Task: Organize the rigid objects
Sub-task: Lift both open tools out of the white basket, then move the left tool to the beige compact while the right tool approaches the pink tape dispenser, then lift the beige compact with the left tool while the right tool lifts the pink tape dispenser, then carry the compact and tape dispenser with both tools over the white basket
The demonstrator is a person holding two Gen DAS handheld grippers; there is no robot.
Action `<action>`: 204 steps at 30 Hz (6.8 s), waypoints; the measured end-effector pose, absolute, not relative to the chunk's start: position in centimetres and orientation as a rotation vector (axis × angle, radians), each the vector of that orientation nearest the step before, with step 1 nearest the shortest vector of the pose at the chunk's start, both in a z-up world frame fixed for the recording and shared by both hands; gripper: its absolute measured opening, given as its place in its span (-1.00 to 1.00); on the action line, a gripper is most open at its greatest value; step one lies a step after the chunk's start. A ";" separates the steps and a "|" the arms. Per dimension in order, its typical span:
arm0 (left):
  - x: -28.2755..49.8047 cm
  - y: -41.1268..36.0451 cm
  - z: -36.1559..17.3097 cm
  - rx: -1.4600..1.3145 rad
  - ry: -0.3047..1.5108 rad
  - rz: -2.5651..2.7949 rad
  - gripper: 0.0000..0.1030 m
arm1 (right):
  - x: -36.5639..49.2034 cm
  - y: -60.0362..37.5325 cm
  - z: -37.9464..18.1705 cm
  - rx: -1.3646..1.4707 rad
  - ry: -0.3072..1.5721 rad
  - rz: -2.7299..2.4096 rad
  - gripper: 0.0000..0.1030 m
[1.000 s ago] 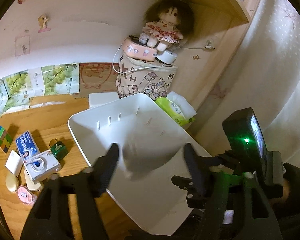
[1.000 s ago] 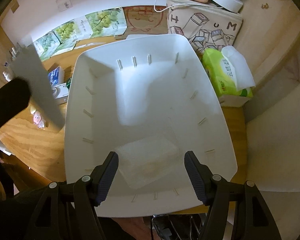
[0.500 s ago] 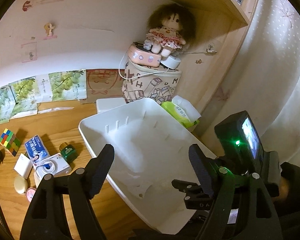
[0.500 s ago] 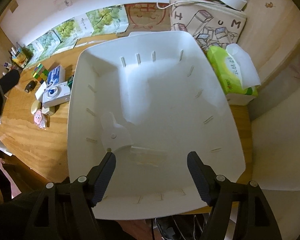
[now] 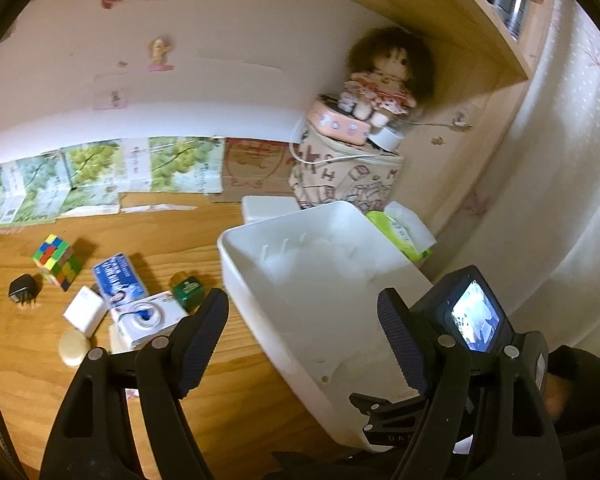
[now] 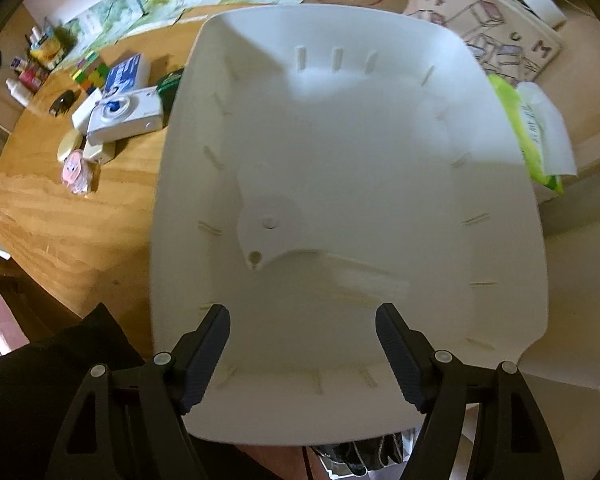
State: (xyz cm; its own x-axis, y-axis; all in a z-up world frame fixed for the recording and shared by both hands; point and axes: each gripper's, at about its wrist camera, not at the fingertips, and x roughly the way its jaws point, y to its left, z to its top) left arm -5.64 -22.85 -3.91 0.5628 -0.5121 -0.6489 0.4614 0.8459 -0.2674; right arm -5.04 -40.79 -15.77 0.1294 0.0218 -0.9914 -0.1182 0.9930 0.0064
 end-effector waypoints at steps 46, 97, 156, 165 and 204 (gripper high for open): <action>4.0 -3.6 -8.1 0.071 1.031 -0.339 0.55 | -0.7 -33.4 -13.7 0.194 1.281 -0.231 0.39; 10.8 -8.1 -21.2 0.253 1.620 -0.374 0.55 | -4.3 -15.4 -16.9 -0.040 0.863 0.189 0.45; 12.3 -5.9 -22.1 0.205 1.670 -0.347 0.14 | -1.6 -13.9 -20.8 -0.093 1.029 0.268 0.24; 9.8 -3.9 -20.6 0.223 1.647 -0.347 0.14 | -2.4 -15.0 -19.7 -0.042 1.036 0.253 0.24; 2.5 -9.6 -9.4 0.252 1.381 -0.321 0.15 | -6.5 -23.7 -8.9 -0.026 0.849 0.336 0.24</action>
State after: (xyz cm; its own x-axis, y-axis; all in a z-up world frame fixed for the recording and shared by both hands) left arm 2.49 -9.59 -9.42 0.1567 -0.0744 -0.9848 0.3669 0.9302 -0.0119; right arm -6.51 -23.69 -8.87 0.6117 0.2805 -0.7397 -0.3015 0.9471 0.1099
